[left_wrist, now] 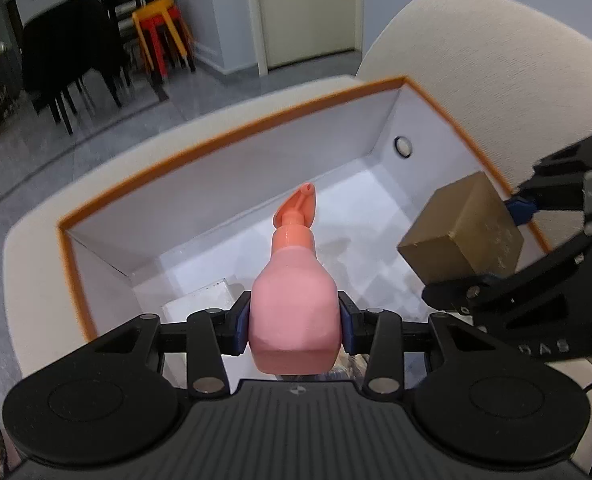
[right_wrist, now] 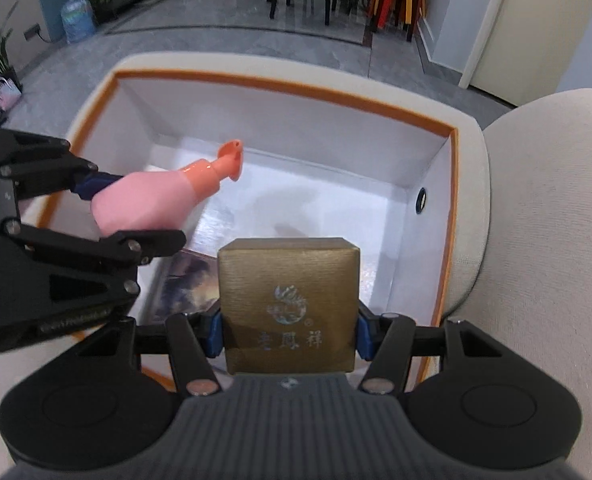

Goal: Organize rigid objects
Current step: 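Carry the pink spray bottle and gold box into the shoebox with both tools, then open both tools to release the spray bottle and gold box in the shoebox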

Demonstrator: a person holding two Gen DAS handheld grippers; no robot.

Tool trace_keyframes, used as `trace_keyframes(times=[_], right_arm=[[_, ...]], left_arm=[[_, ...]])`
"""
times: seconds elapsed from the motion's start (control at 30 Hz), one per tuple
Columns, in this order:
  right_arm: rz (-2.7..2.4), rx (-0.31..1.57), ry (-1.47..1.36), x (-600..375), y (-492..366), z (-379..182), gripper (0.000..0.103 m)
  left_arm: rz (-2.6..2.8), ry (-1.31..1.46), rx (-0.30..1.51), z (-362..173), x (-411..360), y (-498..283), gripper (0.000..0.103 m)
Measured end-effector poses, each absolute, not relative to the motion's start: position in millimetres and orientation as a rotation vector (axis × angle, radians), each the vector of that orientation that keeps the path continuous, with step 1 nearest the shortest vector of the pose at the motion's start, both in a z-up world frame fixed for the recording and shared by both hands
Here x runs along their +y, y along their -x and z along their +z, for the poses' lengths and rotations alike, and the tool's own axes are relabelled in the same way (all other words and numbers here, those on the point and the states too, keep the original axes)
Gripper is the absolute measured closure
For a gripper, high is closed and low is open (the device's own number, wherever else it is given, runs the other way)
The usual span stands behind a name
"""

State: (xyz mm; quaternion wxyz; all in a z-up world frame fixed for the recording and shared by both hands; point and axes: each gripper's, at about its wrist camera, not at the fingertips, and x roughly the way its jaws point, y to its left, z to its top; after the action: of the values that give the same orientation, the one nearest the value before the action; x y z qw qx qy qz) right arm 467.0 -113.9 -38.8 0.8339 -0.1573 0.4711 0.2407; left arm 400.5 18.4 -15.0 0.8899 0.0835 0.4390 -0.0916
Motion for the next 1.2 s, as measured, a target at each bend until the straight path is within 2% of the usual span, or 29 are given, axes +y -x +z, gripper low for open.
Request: trace_keyframes(times=[0.5, 1.07, 1.2], right_arm=[[0.490, 1.075, 0.360, -104, -498, -75, 0.045], [0.483, 1.193, 0.346, -91, -515, -95, 0.045], [0.483, 1.205, 0.350, -88, -520, -99, 0.045]], left_arm=[[-0.274, -0.408, 0.936, -43, 4, -428, 0.055], [-0.261, -0.414, 0.971, -63, 1, -444, 0.055], [-0.248, -0.430, 0.957, -62, 0, -442, 0.051]])
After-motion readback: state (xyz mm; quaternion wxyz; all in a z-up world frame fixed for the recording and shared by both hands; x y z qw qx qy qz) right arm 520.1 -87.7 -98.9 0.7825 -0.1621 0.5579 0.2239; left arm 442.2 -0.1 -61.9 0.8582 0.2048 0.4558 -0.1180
